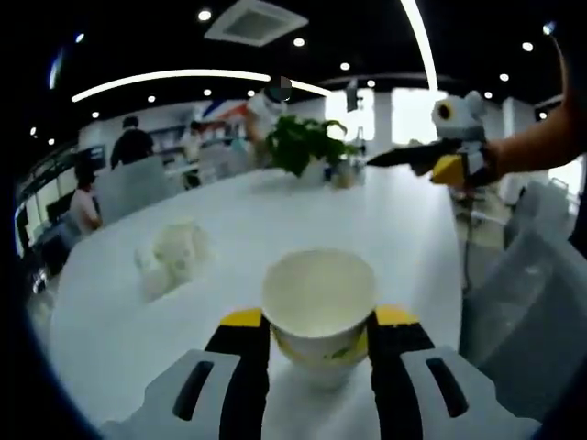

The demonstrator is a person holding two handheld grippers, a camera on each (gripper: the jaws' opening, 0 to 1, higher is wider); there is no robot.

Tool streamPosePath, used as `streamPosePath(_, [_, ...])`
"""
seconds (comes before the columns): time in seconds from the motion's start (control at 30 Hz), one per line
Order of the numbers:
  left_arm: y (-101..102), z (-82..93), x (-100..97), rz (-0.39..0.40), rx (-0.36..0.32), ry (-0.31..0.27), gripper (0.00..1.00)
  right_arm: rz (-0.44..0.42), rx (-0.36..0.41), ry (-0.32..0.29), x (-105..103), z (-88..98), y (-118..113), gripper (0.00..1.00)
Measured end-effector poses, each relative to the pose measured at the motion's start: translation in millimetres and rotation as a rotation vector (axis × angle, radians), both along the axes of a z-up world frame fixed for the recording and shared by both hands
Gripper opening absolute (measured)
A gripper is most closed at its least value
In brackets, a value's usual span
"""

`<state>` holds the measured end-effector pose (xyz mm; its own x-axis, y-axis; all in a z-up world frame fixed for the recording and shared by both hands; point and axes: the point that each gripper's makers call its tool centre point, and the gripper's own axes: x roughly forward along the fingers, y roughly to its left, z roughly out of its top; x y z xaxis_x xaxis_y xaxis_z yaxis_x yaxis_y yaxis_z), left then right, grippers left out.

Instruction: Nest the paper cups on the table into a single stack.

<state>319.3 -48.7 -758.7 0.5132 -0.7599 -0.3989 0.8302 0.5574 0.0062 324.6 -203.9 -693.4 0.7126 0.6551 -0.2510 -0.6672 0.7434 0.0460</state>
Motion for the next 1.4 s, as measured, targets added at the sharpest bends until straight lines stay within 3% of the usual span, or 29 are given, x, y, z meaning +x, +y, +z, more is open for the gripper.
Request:
streamPosePath(0.3, [7,3.4,1.4,0.010,-0.011,0.012,0.56,0.004,-0.002,-0.002,0,0.1,3,0.96])
streamPosePath(0.37, [8,11.5,3.2,0.033,-0.069,0.034,0.63,0.003,0.002,-0.004,1,1.0,4,0.96])
streamPosePath(0.43, [12,23.5,8.3,0.050,-0.110,0.015,0.70,0.003,-0.002,-0.012,2,1.8,5,0.97])
streamPosePath(0.7, [44,50.7,30.6,0.123,-0.147,-0.006,0.98,0.000,0.004,-0.028,9,7.9,7,0.98])
streamPosePath(1.1, [110,75.2,47.0,0.222,-0.122,-0.084,0.98,-0.015,0.000,-0.039,21,9.1,5,1.00])
streamPosePath(1.4, [144,74.2,41.7,0.291,-0.128,-0.075,0.98,-0.034,-0.019,-0.043,25,7.7,-2,1.00])
